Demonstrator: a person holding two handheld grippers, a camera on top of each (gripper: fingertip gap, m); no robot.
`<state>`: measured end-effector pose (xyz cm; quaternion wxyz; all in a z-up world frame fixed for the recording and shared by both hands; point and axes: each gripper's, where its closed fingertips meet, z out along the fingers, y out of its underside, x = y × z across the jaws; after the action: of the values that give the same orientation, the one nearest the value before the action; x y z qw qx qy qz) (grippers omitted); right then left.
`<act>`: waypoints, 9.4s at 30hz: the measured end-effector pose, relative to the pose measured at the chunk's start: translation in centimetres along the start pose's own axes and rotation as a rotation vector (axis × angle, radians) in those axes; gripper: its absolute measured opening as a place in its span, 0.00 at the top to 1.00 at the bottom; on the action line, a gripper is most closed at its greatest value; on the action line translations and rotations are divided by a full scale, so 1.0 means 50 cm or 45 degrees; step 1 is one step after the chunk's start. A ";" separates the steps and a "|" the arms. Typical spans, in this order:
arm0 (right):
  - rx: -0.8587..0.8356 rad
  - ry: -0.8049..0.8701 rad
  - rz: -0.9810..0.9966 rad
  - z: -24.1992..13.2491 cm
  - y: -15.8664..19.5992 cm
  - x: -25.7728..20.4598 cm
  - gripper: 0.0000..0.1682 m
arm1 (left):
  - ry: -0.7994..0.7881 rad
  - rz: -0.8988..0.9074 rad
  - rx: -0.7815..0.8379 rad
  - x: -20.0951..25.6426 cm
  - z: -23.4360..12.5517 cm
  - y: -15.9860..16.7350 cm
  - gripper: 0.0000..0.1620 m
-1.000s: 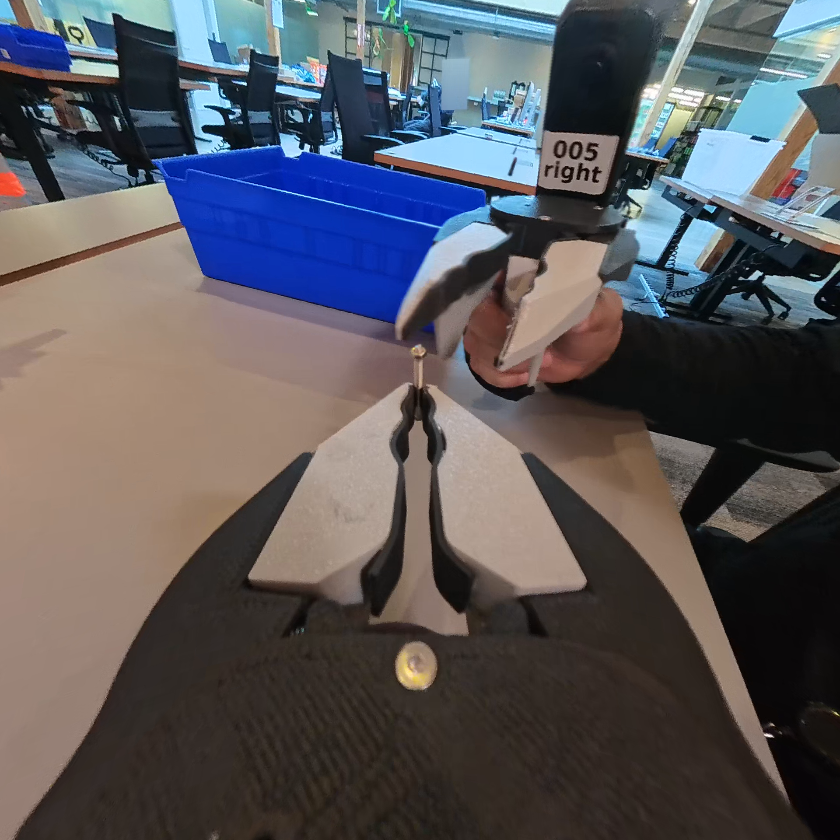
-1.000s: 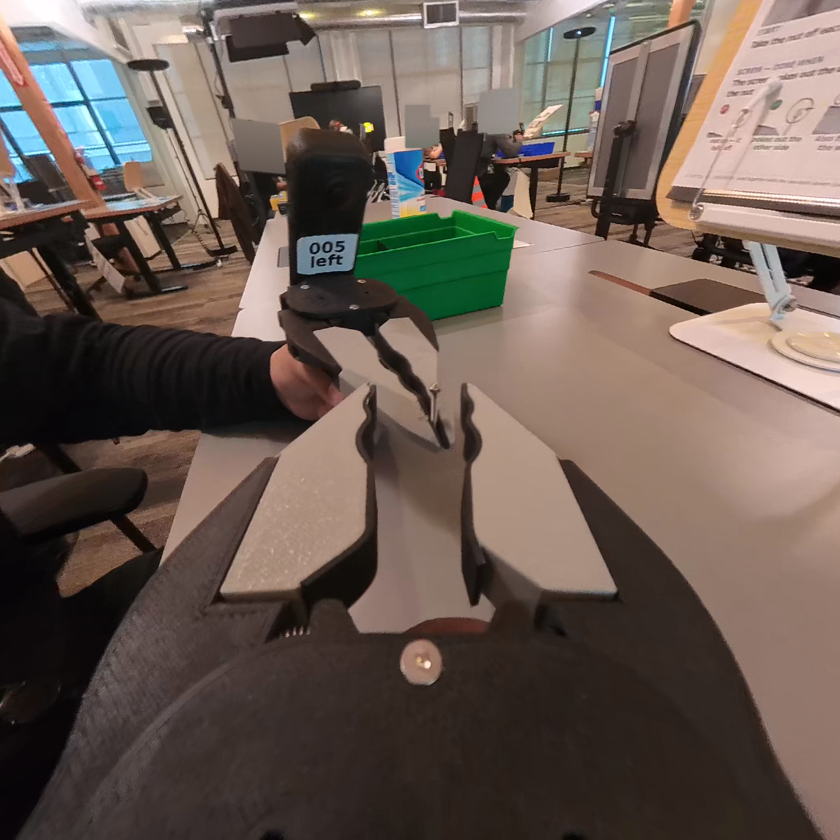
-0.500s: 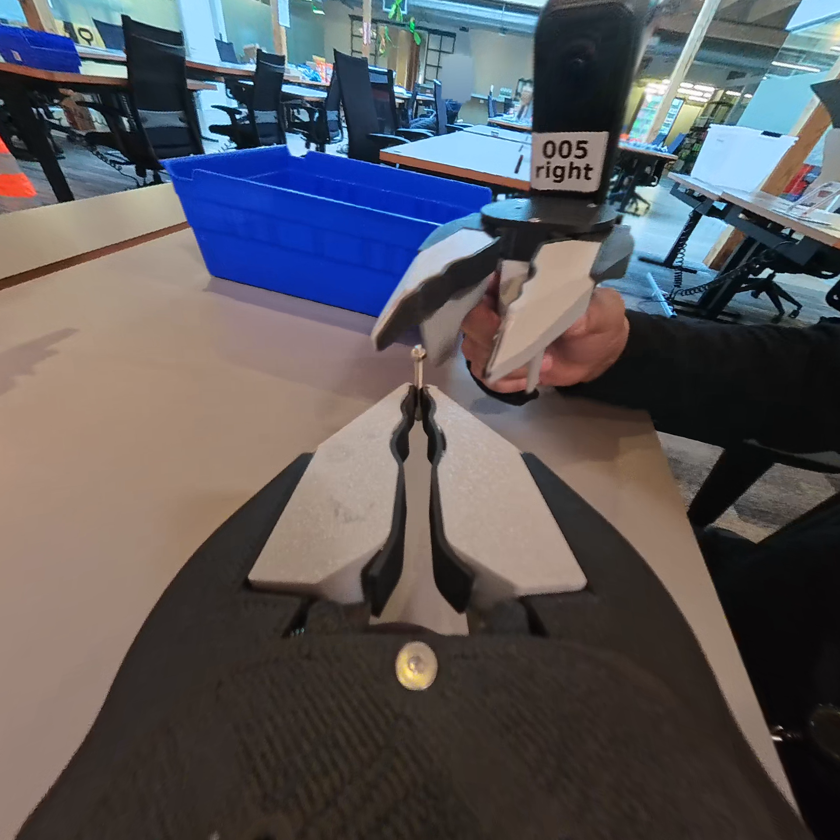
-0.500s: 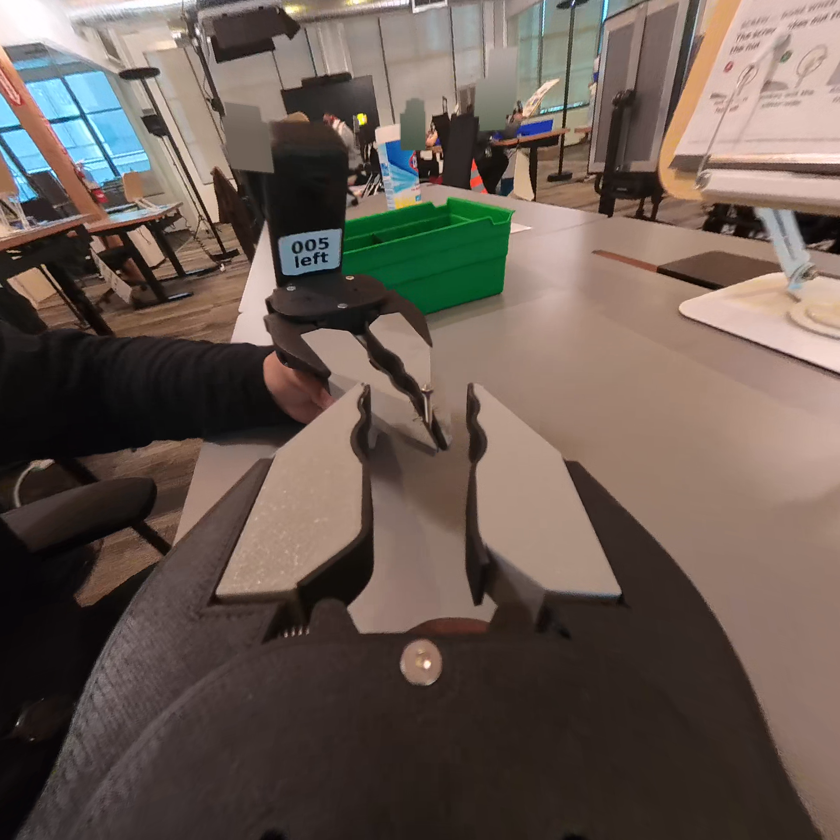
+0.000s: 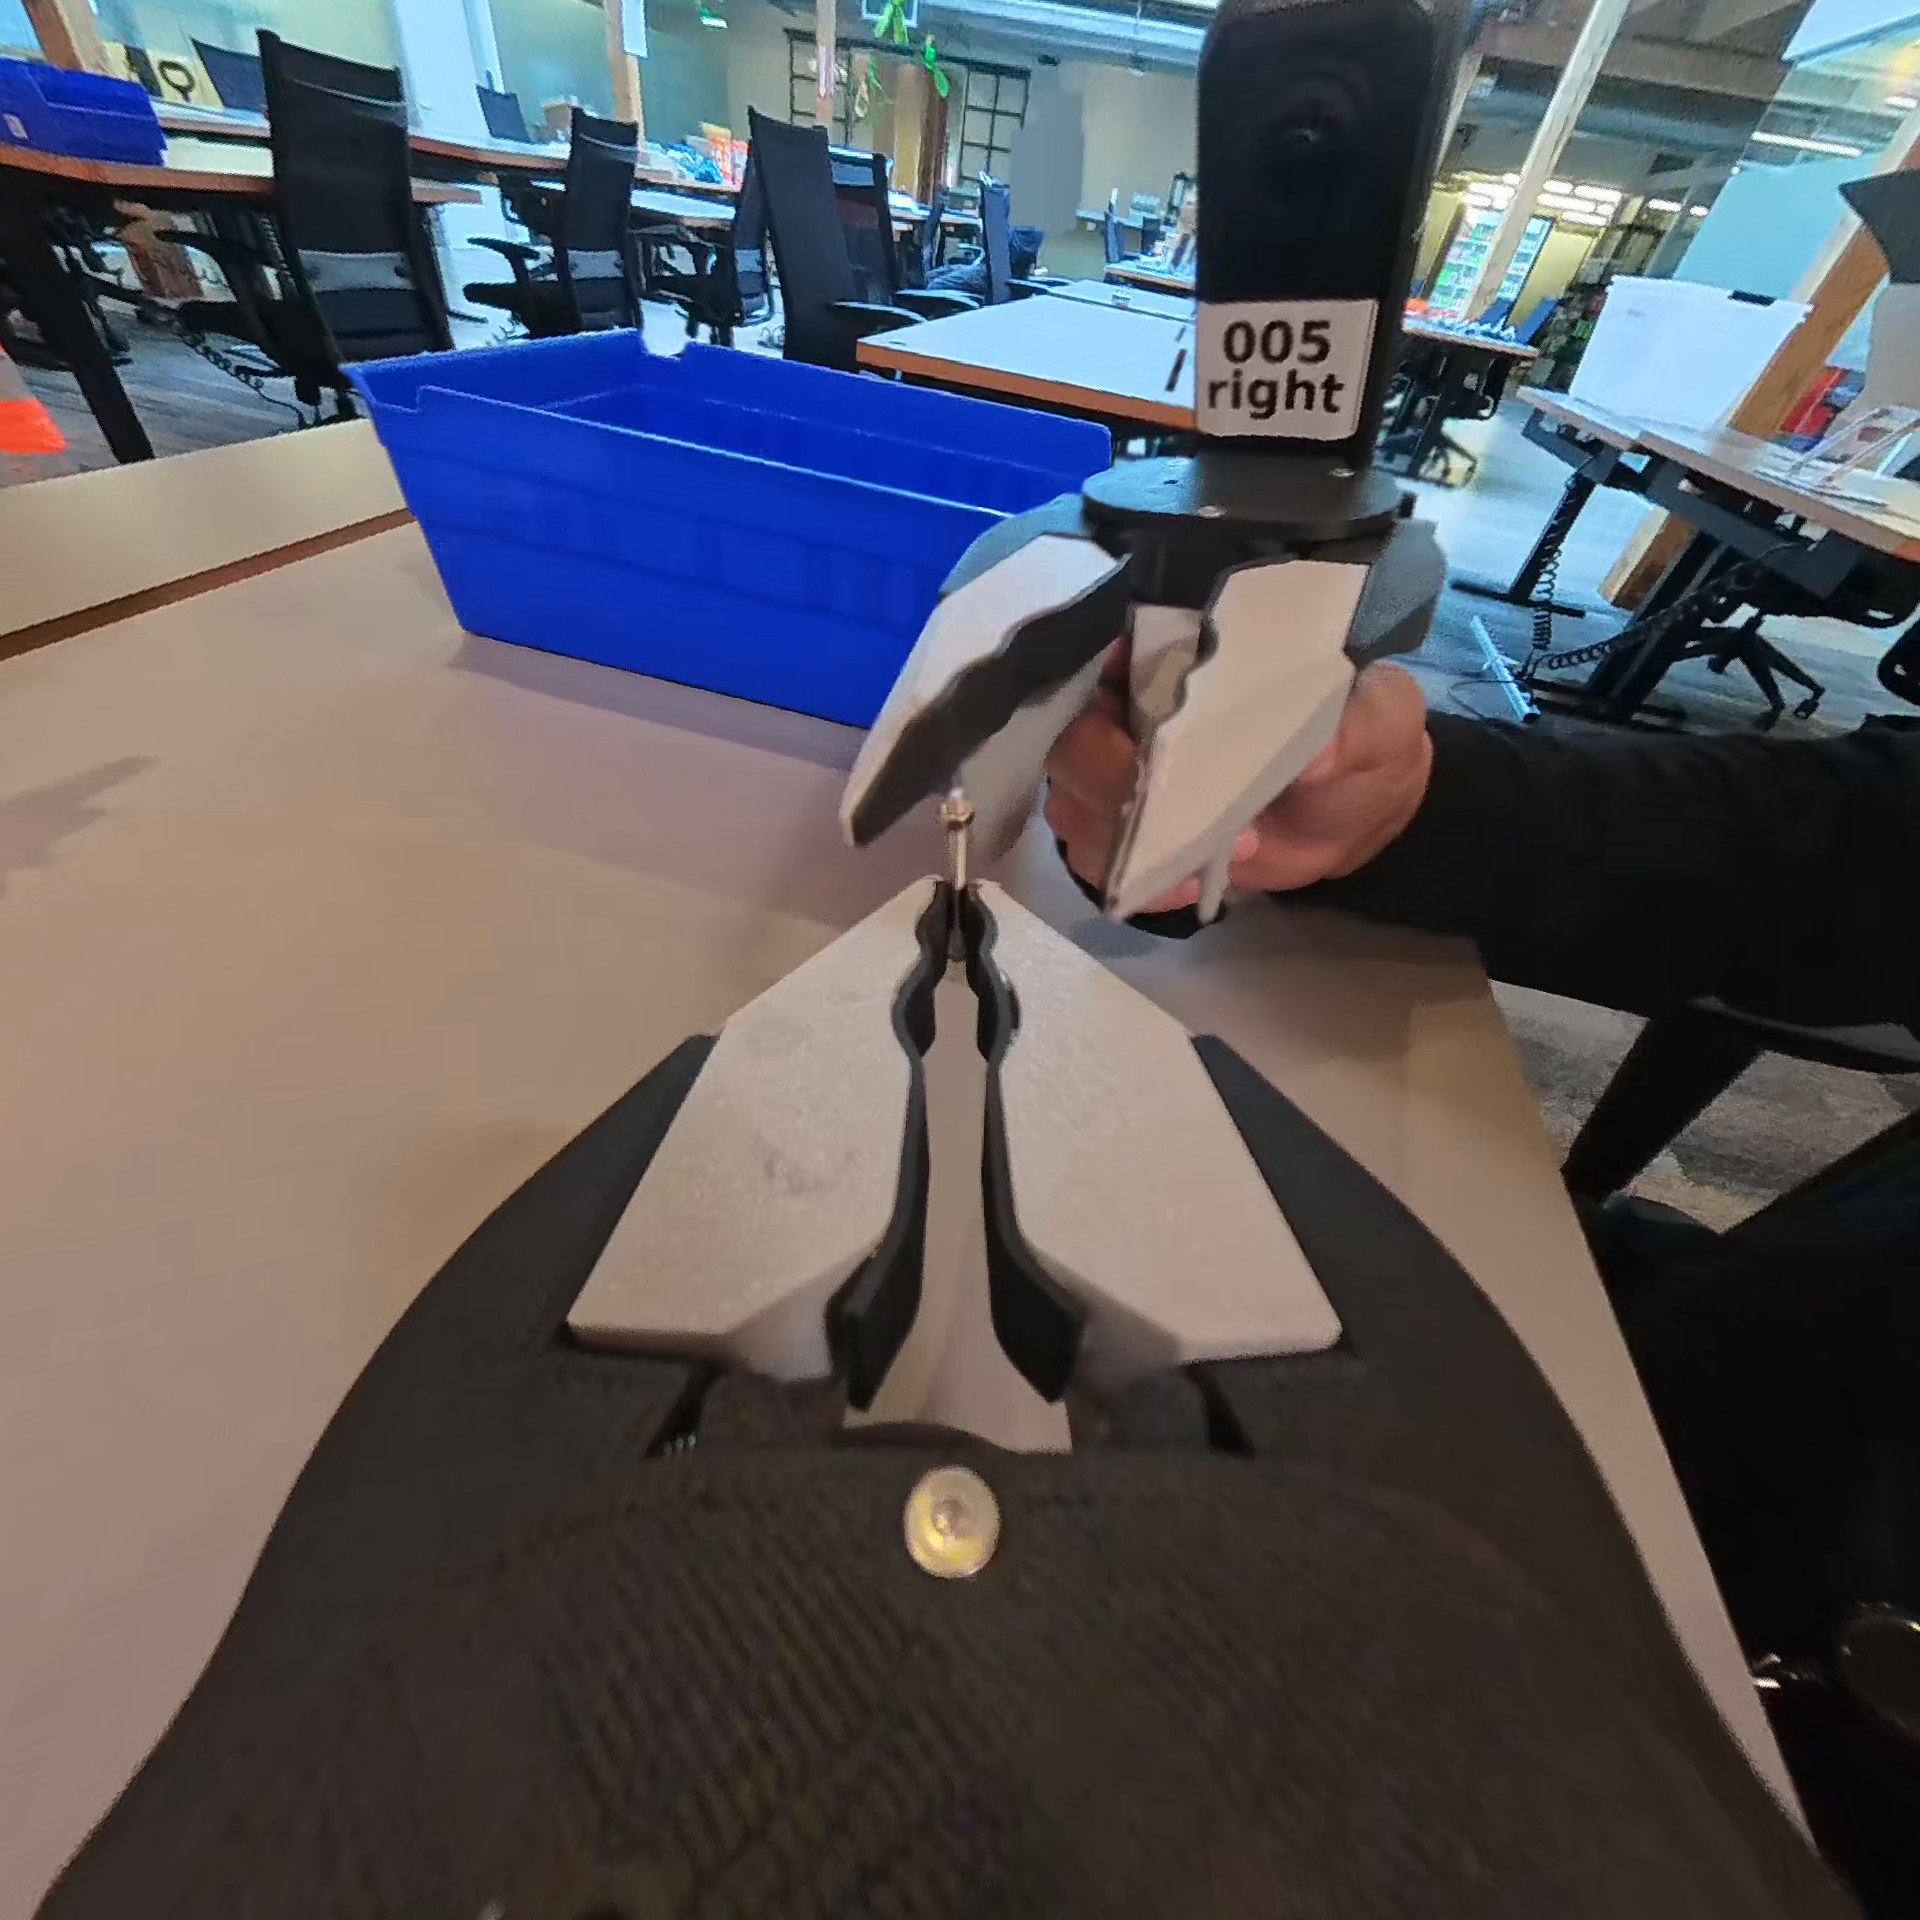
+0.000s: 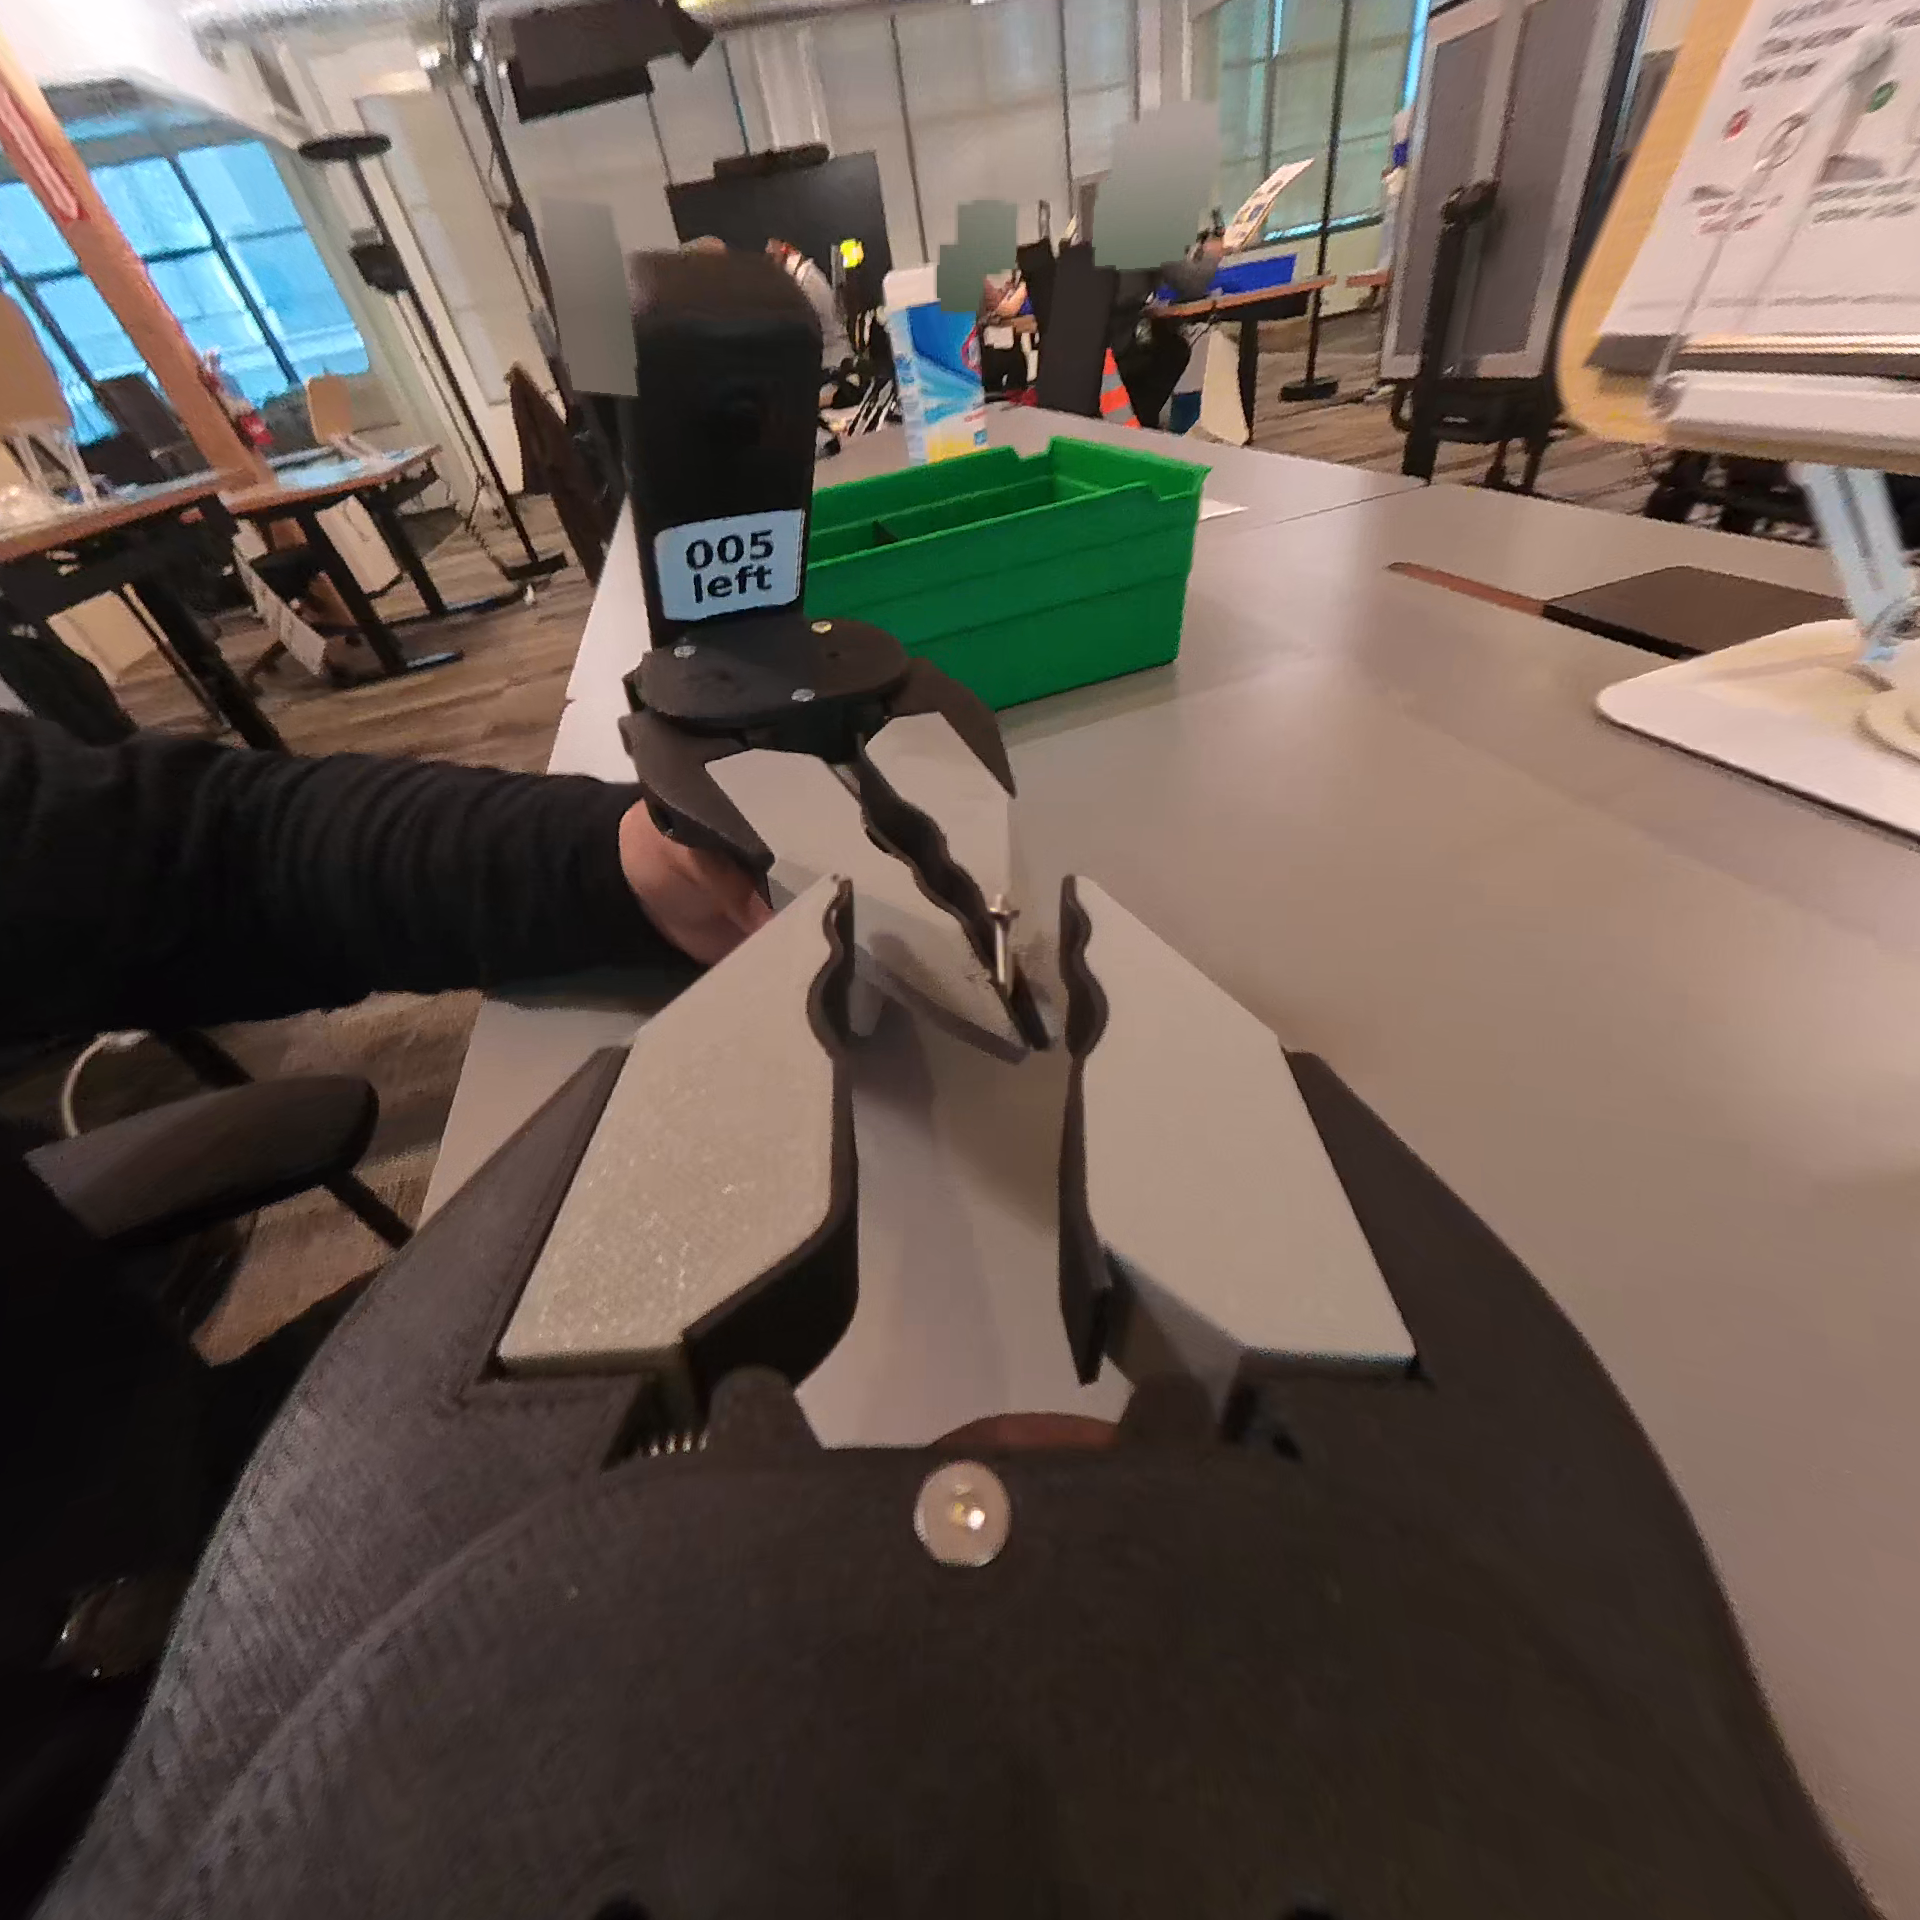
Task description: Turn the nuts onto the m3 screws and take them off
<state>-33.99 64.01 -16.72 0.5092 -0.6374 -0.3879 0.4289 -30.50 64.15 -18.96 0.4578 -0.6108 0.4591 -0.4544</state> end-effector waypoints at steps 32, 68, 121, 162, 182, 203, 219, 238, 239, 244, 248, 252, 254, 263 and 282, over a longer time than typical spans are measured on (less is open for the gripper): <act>0.116 -0.017 0.008 -0.026 -0.031 -0.005 0.90 | -0.093 -0.070 0.027 -0.049 -0.020 -0.004 1.00; -0.013 0.107 0.001 -0.001 0.004 0.027 1.00 | -0.049 0.019 -0.047 -0.008 0.005 0.009 1.00; -0.292 0.804 -0.188 0.028 0.053 0.287 0.66 | -0.712 -0.110 0.078 -0.249 -0.147 -0.005 0.78; -0.510 0.576 -0.054 0.063 0.115 0.262 0.60 | -0.619 -0.113 -0.147 -0.221 -0.107 0.041 0.77; -0.459 0.440 -0.088 0.070 0.106 0.226 0.62 | -0.504 -0.119 -0.198 -0.189 -0.130 0.059 0.75; -0.647 0.586 -0.366 0.083 0.138 0.232 0.64 | -0.550 -0.081 -0.178 -0.211 -0.146 0.052 0.70; -0.613 0.507 -0.312 0.101 0.132 0.225 0.65 | -0.559 -0.103 -0.184 -0.219 -0.154 0.056 0.68; -0.619 0.438 -0.313 0.096 0.139 0.200 0.64 | -0.514 -0.091 0.110 -0.121 -0.319 -0.181 0.69; -0.614 0.436 -0.307 0.096 0.138 0.200 0.64 | -0.555 -0.068 0.120 -0.131 -0.353 -0.209 0.69; -0.610 0.432 -0.305 0.096 0.137 0.200 0.64 | -0.793 0.015 -0.004 -0.244 -0.538 -0.254 0.69; -0.614 0.441 -0.307 0.096 0.137 0.202 0.64 | -0.894 -0.031 -0.283 -0.363 -0.648 -0.172 0.70; -0.604 0.430 -0.314 0.096 0.135 0.198 0.64 | -0.897 0.054 -0.484 -0.438 -0.680 -0.098 0.75; -0.597 0.432 -0.318 0.096 0.133 0.198 0.64 | -0.830 0.106 -0.638 -0.459 -0.674 -0.048 0.75; -0.611 0.478 -0.332 0.095 0.135 0.206 0.65 | -0.582 0.242 -1.186 -0.533 -0.654 0.138 0.75; -0.583 0.466 -0.346 0.095 0.128 0.201 0.67 | -0.282 -0.019 -1.290 -0.536 -0.635 0.206 0.82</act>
<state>-34.75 73.72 -25.08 0.4665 -0.7444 -0.4579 0.1365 -67.37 84.17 -27.30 0.1472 -0.8035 0.5660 -0.1112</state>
